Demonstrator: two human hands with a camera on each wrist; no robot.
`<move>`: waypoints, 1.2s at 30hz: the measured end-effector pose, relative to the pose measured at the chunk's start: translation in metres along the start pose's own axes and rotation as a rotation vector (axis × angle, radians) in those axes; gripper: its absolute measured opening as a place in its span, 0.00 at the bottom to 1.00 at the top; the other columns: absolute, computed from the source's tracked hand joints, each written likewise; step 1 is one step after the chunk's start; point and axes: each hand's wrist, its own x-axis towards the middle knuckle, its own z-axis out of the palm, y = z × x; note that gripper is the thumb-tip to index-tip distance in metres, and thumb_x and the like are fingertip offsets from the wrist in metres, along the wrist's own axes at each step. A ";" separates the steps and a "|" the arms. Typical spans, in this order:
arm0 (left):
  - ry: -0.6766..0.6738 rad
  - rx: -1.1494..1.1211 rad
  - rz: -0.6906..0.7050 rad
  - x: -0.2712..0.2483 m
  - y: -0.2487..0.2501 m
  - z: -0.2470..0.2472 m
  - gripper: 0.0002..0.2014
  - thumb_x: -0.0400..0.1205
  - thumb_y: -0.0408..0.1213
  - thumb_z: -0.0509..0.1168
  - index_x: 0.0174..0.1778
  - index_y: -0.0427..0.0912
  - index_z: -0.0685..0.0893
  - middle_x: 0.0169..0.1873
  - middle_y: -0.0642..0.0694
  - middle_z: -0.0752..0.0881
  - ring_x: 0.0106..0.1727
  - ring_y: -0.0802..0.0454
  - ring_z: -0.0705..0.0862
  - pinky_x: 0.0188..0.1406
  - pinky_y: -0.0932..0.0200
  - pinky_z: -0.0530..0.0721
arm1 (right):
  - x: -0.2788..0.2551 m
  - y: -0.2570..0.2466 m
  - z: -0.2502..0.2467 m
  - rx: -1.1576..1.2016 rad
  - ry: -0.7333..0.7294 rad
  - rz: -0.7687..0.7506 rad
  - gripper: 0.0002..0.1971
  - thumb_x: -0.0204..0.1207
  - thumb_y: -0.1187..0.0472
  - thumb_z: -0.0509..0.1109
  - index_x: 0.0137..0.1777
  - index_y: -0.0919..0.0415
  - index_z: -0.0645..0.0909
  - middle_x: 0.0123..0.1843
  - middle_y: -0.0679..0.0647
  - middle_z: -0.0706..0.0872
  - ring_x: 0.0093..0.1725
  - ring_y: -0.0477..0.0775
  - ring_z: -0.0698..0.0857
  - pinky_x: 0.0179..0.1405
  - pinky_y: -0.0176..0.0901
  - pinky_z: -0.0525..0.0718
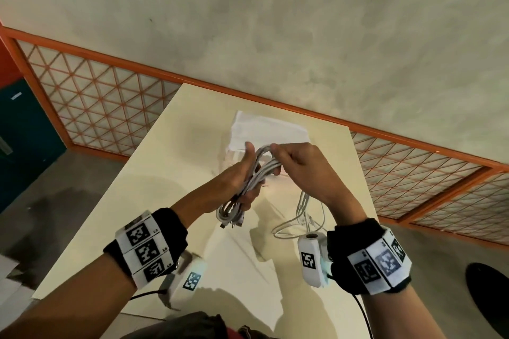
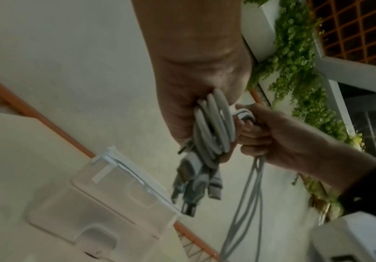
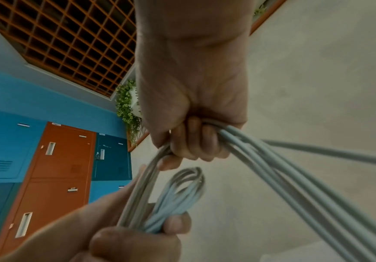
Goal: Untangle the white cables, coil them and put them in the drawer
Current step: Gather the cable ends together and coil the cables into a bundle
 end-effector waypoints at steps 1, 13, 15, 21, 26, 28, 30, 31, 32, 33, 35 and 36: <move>-0.010 -0.015 -0.028 0.000 0.001 0.001 0.40 0.72 0.71 0.32 0.36 0.36 0.73 0.18 0.47 0.69 0.20 0.52 0.66 0.23 0.60 0.73 | 0.002 -0.001 0.000 0.031 0.042 -0.005 0.16 0.83 0.56 0.63 0.33 0.62 0.76 0.18 0.45 0.72 0.21 0.42 0.71 0.26 0.31 0.66; -0.002 0.155 0.013 -0.009 0.005 0.012 0.19 0.85 0.50 0.57 0.37 0.38 0.75 0.17 0.51 0.67 0.17 0.55 0.65 0.21 0.61 0.70 | 0.017 -0.004 0.004 -0.076 0.186 0.093 0.12 0.69 0.56 0.69 0.48 0.54 0.69 0.20 0.51 0.78 0.25 0.56 0.75 0.31 0.47 0.73; 0.004 0.133 0.033 -0.008 0.005 0.009 0.17 0.86 0.46 0.55 0.38 0.37 0.76 0.16 0.53 0.67 0.18 0.56 0.64 0.21 0.61 0.70 | 0.019 0.003 0.001 -0.116 0.203 0.086 0.11 0.72 0.50 0.69 0.40 0.54 0.72 0.19 0.53 0.80 0.22 0.51 0.74 0.31 0.43 0.71; 0.117 -0.014 0.116 -0.010 0.009 -0.008 0.16 0.86 0.46 0.56 0.38 0.40 0.76 0.18 0.54 0.67 0.17 0.58 0.64 0.21 0.64 0.72 | 0.002 0.038 -0.008 0.273 0.088 0.170 0.29 0.82 0.39 0.55 0.31 0.63 0.76 0.23 0.53 0.69 0.24 0.48 0.68 0.29 0.39 0.69; 0.203 -0.118 0.159 -0.007 0.004 -0.015 0.16 0.85 0.47 0.56 0.38 0.39 0.74 0.18 0.54 0.67 0.18 0.58 0.66 0.22 0.63 0.75 | -0.010 0.053 0.027 0.459 0.178 0.042 0.17 0.87 0.55 0.50 0.59 0.58 0.80 0.26 0.42 0.68 0.26 0.39 0.64 0.25 0.27 0.64; 0.217 -0.164 0.185 -0.001 0.002 -0.009 0.16 0.85 0.47 0.57 0.37 0.41 0.74 0.19 0.53 0.68 0.19 0.57 0.67 0.23 0.61 0.76 | -0.009 0.045 0.043 0.418 0.283 0.014 0.18 0.87 0.56 0.52 0.74 0.50 0.73 0.26 0.40 0.70 0.27 0.40 0.65 0.27 0.31 0.67; 0.221 -0.202 0.233 0.004 0.000 -0.005 0.15 0.83 0.48 0.58 0.35 0.43 0.73 0.21 0.51 0.70 0.20 0.56 0.69 0.25 0.60 0.77 | -0.008 0.037 0.055 0.375 0.355 0.011 0.20 0.86 0.56 0.54 0.78 0.46 0.68 0.26 0.43 0.66 0.27 0.44 0.65 0.28 0.39 0.68; 0.229 -0.208 0.267 0.006 0.000 -0.004 0.15 0.81 0.49 0.59 0.35 0.43 0.74 0.21 0.51 0.72 0.21 0.54 0.70 0.25 0.59 0.78 | -0.008 0.033 0.059 0.367 0.360 0.019 0.20 0.86 0.56 0.55 0.78 0.46 0.69 0.25 0.43 0.66 0.26 0.44 0.65 0.28 0.40 0.68; 0.248 -0.197 0.299 0.008 -0.001 -0.004 0.15 0.80 0.50 0.59 0.36 0.42 0.74 0.22 0.49 0.73 0.21 0.53 0.72 0.26 0.58 0.79 | -0.008 0.029 0.063 0.368 0.348 0.029 0.20 0.86 0.55 0.55 0.77 0.46 0.70 0.24 0.43 0.67 0.26 0.43 0.66 0.27 0.40 0.69; 0.274 -0.171 0.327 0.009 -0.001 -0.004 0.16 0.79 0.51 0.59 0.36 0.41 0.75 0.22 0.48 0.74 0.23 0.50 0.74 0.26 0.58 0.79 | -0.008 0.025 0.066 0.372 0.329 0.039 0.19 0.86 0.55 0.55 0.76 0.46 0.71 0.23 0.42 0.69 0.25 0.42 0.66 0.27 0.38 0.69; 0.325 -0.127 0.364 0.011 -0.002 -0.003 0.19 0.79 0.52 0.59 0.37 0.37 0.77 0.23 0.44 0.78 0.26 0.45 0.78 0.26 0.57 0.81 | -0.007 0.015 0.071 0.356 0.299 0.036 0.18 0.86 0.55 0.54 0.73 0.48 0.75 0.28 0.41 0.75 0.28 0.42 0.70 0.31 0.39 0.73; 0.345 -0.122 0.366 0.012 -0.003 -0.003 0.21 0.79 0.53 0.59 0.40 0.34 0.78 0.25 0.41 0.79 0.28 0.43 0.80 0.28 0.56 0.81 | -0.006 0.012 0.074 0.331 0.290 0.031 0.18 0.87 0.55 0.54 0.72 0.49 0.75 0.34 0.44 0.77 0.31 0.42 0.72 0.35 0.40 0.75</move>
